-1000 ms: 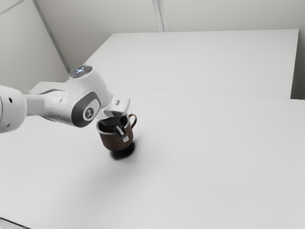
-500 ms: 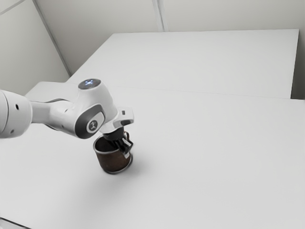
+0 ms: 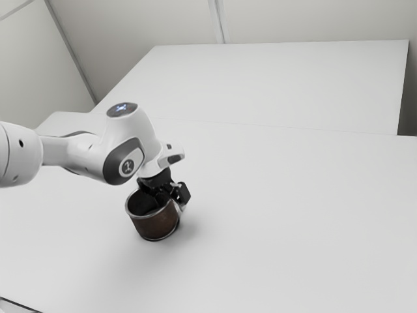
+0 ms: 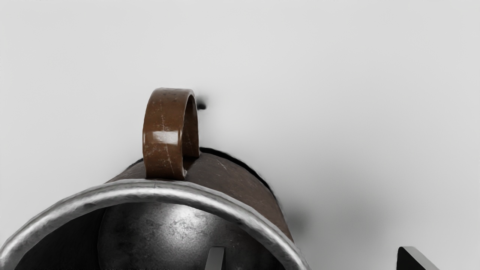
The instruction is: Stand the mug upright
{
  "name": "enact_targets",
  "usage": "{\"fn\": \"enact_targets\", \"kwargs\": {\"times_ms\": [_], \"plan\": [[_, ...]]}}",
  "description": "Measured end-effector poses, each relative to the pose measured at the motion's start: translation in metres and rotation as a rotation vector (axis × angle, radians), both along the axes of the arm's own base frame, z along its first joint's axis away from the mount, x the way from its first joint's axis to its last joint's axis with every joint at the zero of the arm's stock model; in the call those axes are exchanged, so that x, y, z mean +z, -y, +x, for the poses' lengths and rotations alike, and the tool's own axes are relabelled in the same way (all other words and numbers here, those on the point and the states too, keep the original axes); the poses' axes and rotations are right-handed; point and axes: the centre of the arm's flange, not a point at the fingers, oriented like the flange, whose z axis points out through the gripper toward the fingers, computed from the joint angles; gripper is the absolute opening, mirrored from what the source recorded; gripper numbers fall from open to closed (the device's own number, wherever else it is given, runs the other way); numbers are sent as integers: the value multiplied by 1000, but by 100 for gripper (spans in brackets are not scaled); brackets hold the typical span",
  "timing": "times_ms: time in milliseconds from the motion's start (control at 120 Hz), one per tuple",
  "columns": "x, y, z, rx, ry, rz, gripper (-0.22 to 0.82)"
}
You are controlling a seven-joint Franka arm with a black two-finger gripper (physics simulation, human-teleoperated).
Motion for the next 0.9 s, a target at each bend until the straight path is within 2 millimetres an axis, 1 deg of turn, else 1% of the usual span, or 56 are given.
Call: {"fn": "enact_targets", "kwargs": {"times_ms": [133,300,375,467,533,575,642,742,817,900], "plan": [[16,-2,5,21,14,-9,54],[37,-8,13,42,20,-16,58],[56,-15,22,53,27,-17,58],[82,-32,35,74,33,-12,59],[116,-48,52,88,53,4,59],[137,-54,60,85,60,27,60],[163,-51,65,60,60,63,60],[192,-36,69,11,59,99,60],[207,-32,70,-8,51,116,60],[218,-41,70,-3,38,127,60]]}}
